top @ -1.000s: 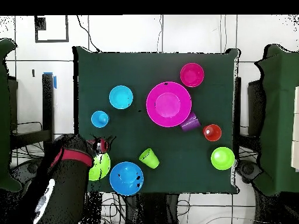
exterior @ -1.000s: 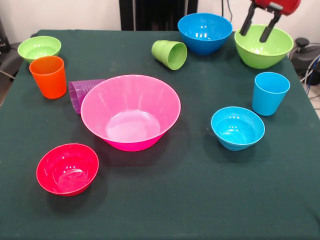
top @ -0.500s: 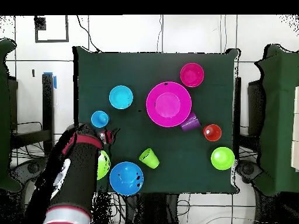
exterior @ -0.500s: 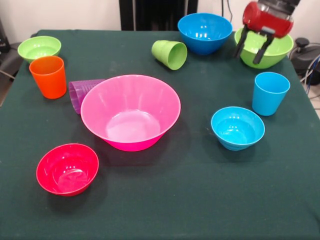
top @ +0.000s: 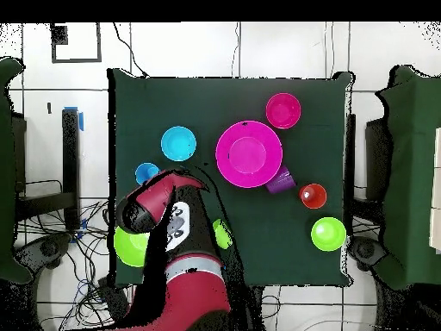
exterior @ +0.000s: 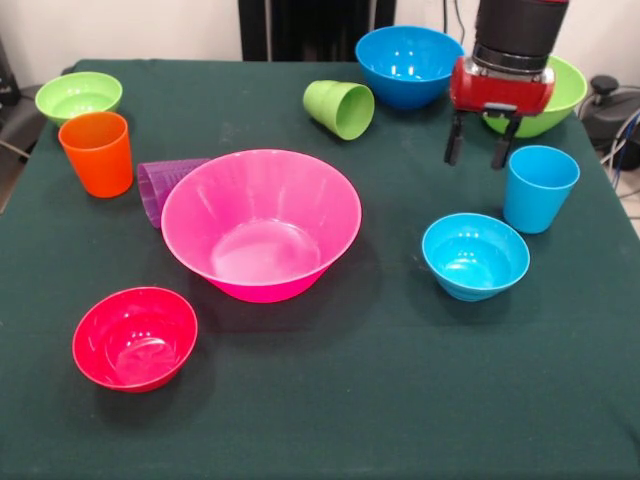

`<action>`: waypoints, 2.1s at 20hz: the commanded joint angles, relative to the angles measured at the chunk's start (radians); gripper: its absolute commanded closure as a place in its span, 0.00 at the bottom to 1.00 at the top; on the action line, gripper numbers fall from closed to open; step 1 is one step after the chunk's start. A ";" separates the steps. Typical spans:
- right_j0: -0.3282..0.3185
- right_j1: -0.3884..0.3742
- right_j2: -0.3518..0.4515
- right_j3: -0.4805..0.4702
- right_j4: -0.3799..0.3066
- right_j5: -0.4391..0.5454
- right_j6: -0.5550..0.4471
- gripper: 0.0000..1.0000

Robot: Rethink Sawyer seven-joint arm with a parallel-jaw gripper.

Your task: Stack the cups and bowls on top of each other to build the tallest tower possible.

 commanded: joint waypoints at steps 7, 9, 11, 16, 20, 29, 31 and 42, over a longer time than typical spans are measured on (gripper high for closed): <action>0.005 -0.040 0.208 0.075 -0.100 0.008 -0.194 0.00; 0.002 -0.039 0.209 0.076 -0.101 0.004 -0.178 0.00; 0.017 -0.041 0.184 0.077 -0.103 -0.021 -0.127 0.00; 0.045 -0.027 0.126 0.073 -0.026 -0.018 0.019 0.00; 0.014 -0.057 0.156 0.093 0.021 0.014 0.012 0.00; 0.003 -0.089 0.170 0.088 0.088 0.041 0.010 0.00; -0.001 -0.102 0.174 0.095 0.111 0.046 0.017 0.00; 0.073 -0.096 0.096 0.098 0.122 -0.009 0.065 0.00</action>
